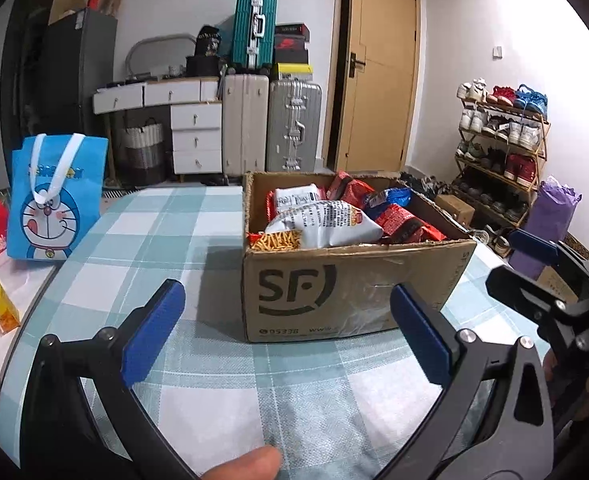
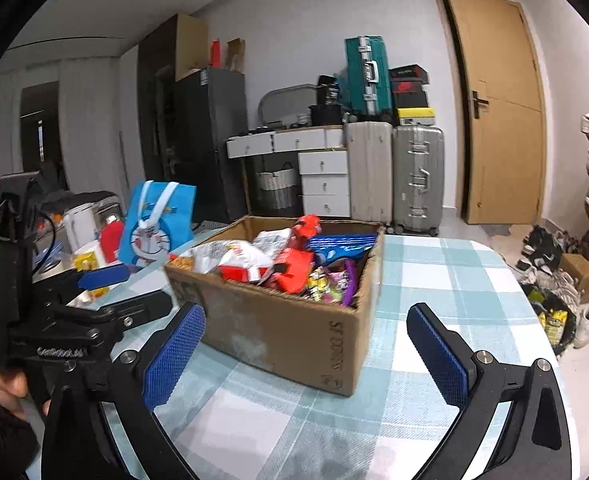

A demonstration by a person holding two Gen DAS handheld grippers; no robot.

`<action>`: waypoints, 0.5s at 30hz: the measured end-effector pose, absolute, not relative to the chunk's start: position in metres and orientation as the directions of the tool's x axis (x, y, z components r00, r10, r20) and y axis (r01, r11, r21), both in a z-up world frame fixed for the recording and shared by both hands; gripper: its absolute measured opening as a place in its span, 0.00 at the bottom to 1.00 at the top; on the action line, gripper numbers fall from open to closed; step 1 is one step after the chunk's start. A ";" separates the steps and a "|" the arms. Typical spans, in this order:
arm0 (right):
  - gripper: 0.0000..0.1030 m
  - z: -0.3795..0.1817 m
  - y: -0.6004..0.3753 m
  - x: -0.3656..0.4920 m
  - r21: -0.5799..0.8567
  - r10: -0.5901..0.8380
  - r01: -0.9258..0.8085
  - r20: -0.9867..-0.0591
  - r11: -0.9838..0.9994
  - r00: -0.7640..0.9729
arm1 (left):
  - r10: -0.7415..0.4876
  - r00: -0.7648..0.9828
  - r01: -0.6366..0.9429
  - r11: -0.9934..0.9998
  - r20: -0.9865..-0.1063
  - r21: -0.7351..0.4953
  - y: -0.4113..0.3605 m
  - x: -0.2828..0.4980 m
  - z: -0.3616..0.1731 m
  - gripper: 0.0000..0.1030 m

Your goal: Organize snacks

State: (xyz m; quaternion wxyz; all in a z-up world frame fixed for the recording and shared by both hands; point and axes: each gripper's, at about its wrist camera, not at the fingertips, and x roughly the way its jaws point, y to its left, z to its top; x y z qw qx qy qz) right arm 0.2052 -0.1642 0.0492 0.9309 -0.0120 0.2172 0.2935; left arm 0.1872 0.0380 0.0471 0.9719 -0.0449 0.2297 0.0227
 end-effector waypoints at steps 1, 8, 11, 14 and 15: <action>1.00 0.048 -0.165 0.201 0.098 0.540 -0.552 -0.404 0.828 0.738 | 0.031 0.895 -0.070 0.995 -0.445 -0.072 0.037 0.186 0.046 0.99; 1.00 0.042 -0.169 0.192 0.119 0.571 -0.574 -0.378 0.810 0.729 | 0.050 0.905 -0.084 0.995 -0.423 -0.062 0.035 0.176 0.038 0.99; 1.00 0.042 -0.168 0.191 0.105 0.563 -0.569 -0.371 0.816 0.738 | 0.044 0.914 -0.071 0.996 -0.403 -0.054 0.032 0.171 0.038 0.99; 1.00 0.042 -0.168 0.191 0.104 0.563 -0.569 -0.370 0.816 0.739 | 0.040 0.918 -0.064 0.997 -0.393 -0.049 0.029 0.171 0.043 1.00; 1.00 0.040 -0.167 0.192 0.101 0.562 -0.569 -0.371 0.816 0.739 | 0.034 0.919 -0.059 0.997 -0.392 -0.052 0.029 0.170 0.042 0.99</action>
